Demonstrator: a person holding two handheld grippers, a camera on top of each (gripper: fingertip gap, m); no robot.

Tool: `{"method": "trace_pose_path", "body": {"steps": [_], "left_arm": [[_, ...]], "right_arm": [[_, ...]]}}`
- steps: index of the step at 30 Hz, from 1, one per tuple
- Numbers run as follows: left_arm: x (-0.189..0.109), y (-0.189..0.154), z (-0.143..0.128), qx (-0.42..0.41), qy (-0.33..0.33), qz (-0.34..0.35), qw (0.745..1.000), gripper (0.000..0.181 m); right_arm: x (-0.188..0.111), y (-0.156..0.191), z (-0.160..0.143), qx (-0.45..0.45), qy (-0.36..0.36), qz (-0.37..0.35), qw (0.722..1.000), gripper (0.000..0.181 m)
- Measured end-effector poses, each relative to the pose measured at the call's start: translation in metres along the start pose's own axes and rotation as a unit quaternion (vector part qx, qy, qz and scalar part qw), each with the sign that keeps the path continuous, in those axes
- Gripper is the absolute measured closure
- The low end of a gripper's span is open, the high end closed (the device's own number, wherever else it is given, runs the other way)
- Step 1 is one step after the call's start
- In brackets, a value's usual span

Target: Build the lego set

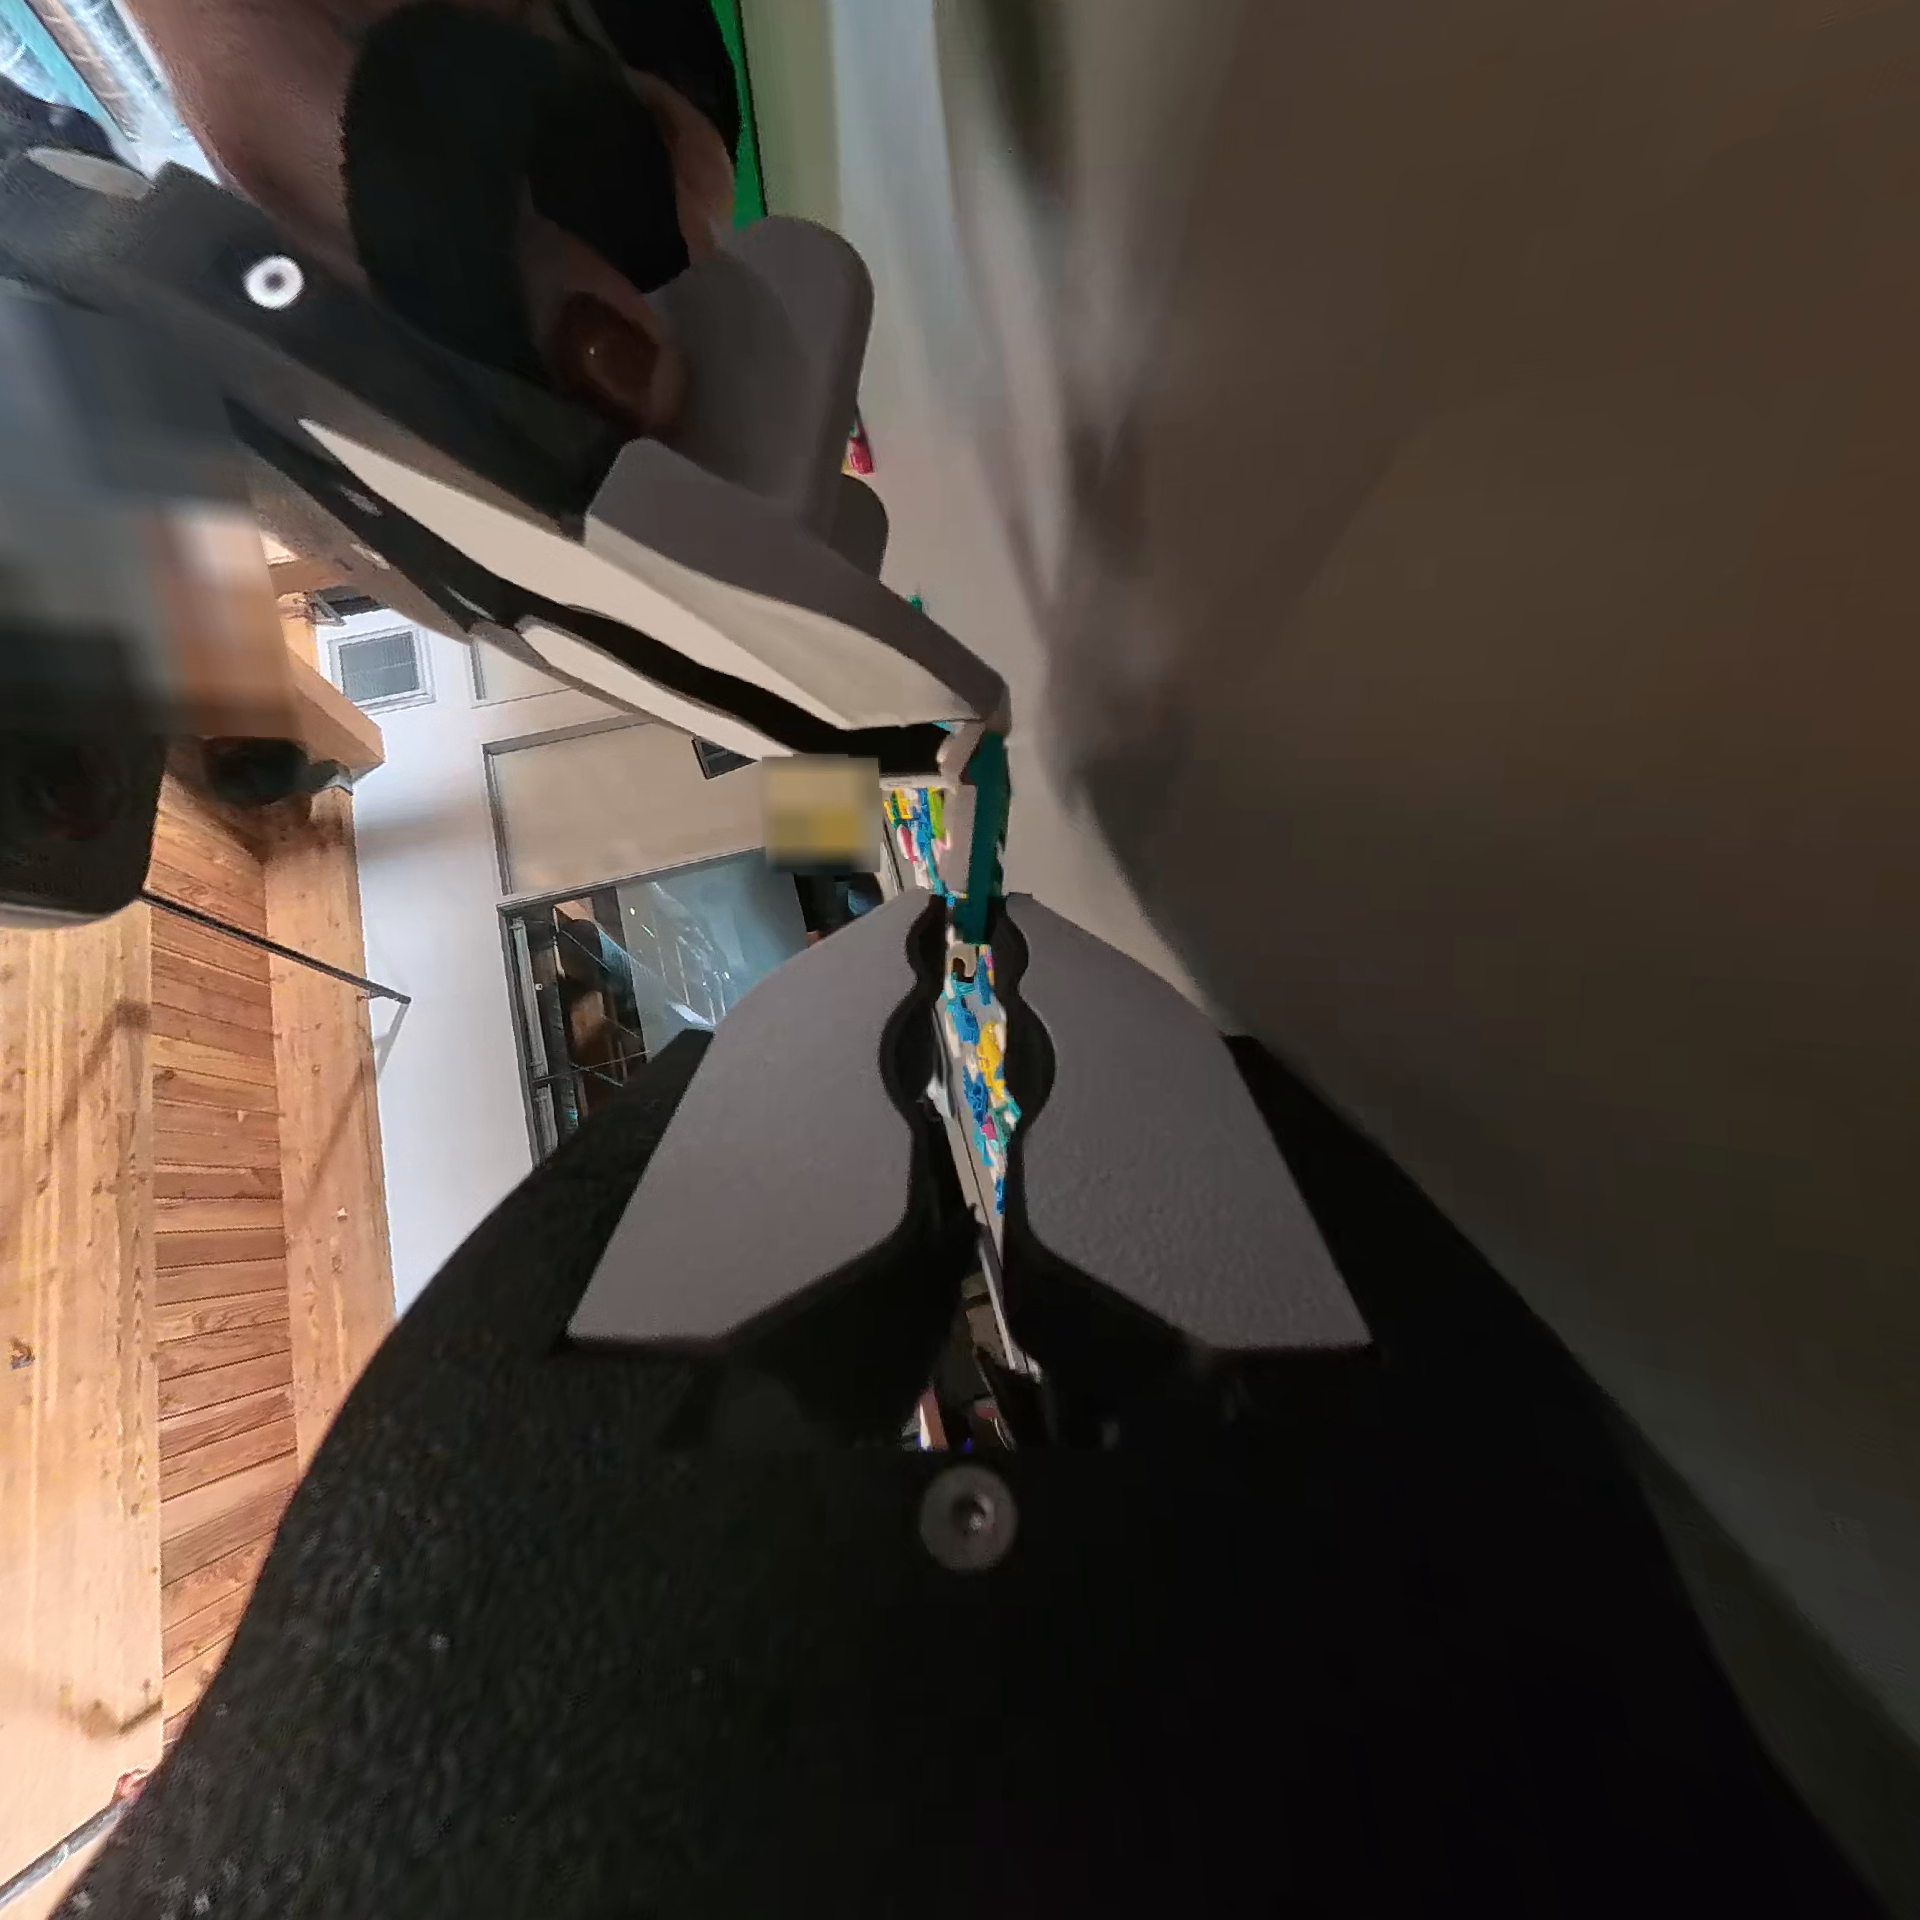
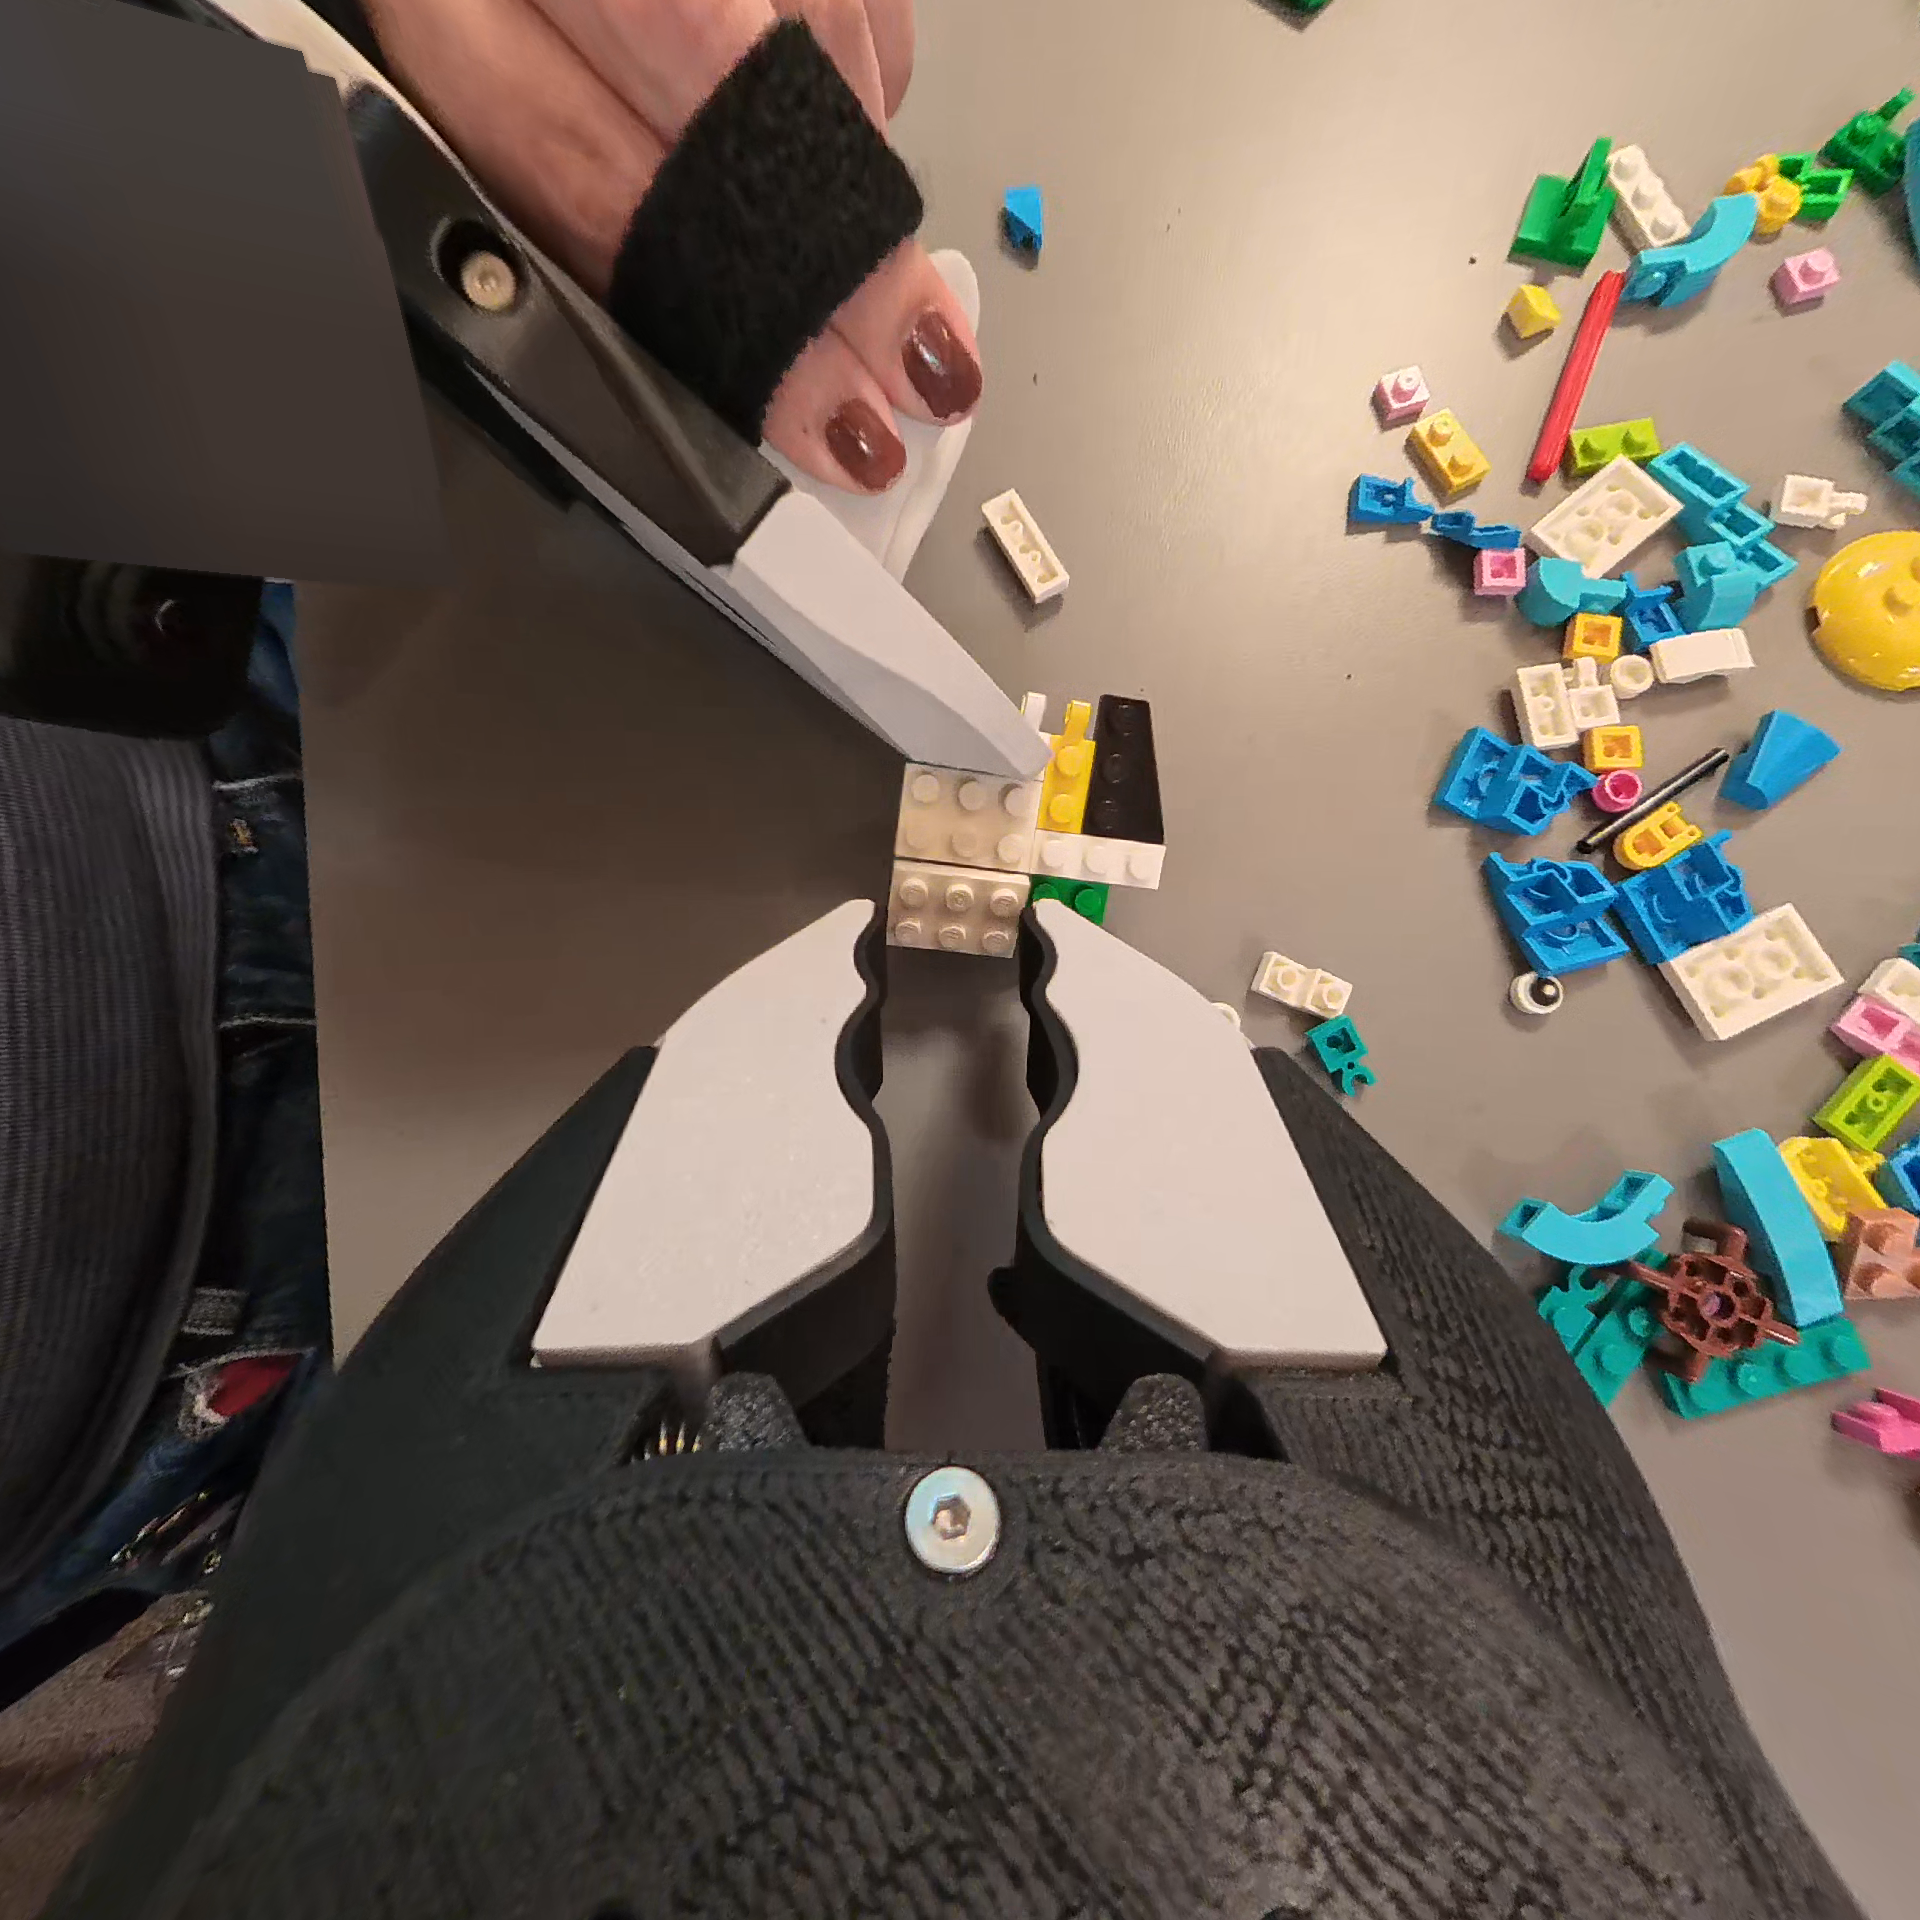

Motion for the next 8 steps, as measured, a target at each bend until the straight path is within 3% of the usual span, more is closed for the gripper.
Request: {"method": "trace_pose_path", "body": {"steps": [8], "left_arm": [[0.0002, -0.0014, 0.0035, 0.033, 0.012, -0.012, 0.999, 0.173]], "right_arm": [[0.0037, 0.002, -0.005, -0.007, 0.036, -0.022, 0.999, 0.159]]}}
Point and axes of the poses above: each gripper's, where its closed fingertips meet, x out along the fingers, z out of its top, y = z × x across the jaws, the point moved 1 cm from there along -x, back along the fingers, and after that the axes turned 9 degrees about -x, right-handed, at the moved point
